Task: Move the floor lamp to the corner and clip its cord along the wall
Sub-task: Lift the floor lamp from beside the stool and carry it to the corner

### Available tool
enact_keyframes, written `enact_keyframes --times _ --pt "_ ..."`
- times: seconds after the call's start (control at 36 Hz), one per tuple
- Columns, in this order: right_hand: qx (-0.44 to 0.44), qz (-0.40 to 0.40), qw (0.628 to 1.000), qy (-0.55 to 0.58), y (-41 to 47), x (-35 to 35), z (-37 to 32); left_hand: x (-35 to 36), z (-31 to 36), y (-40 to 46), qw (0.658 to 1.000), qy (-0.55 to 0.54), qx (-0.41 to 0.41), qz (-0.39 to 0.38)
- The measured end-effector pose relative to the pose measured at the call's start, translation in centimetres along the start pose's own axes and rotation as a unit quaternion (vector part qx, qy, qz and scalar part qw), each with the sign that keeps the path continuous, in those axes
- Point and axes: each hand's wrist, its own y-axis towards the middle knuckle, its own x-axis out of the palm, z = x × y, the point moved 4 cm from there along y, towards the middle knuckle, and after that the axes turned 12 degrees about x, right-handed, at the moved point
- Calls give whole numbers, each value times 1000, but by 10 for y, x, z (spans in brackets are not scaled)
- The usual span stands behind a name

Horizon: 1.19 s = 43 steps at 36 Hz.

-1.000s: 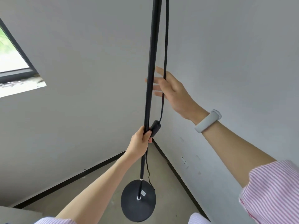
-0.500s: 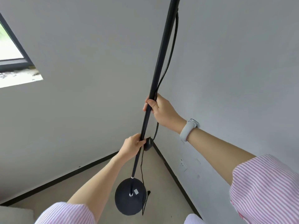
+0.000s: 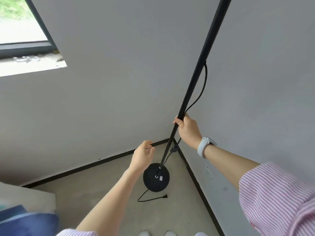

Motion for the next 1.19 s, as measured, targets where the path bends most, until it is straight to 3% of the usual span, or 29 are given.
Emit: enact_keyframes --times 0.31,0.5,0.72,0.81,0.86,0.94,1.19 --pt "64 -37 996 -42 29 40 50 -24 -2 25 998 -1 27 61" --pt "102 -77 991 36 43 33 53 -29 45 46 992 -23 103 70" --pt "31 -85 985 146 32 1 20 -25 137 73 975 -101 194 37" --pt "29 -97 980 170 31 -10 8 -31 161 85 972 -94 200 76" --pt "20 -113 985 129 33 -12 -3 -37 169 93 970 -86 202 105" --pt "17 -85 993 86 39 -17 -13 -38 177 103 974 -69 195 91" --pt "28 11 993 114 50 -26 7 -20 192 119 977 -61 201 29"
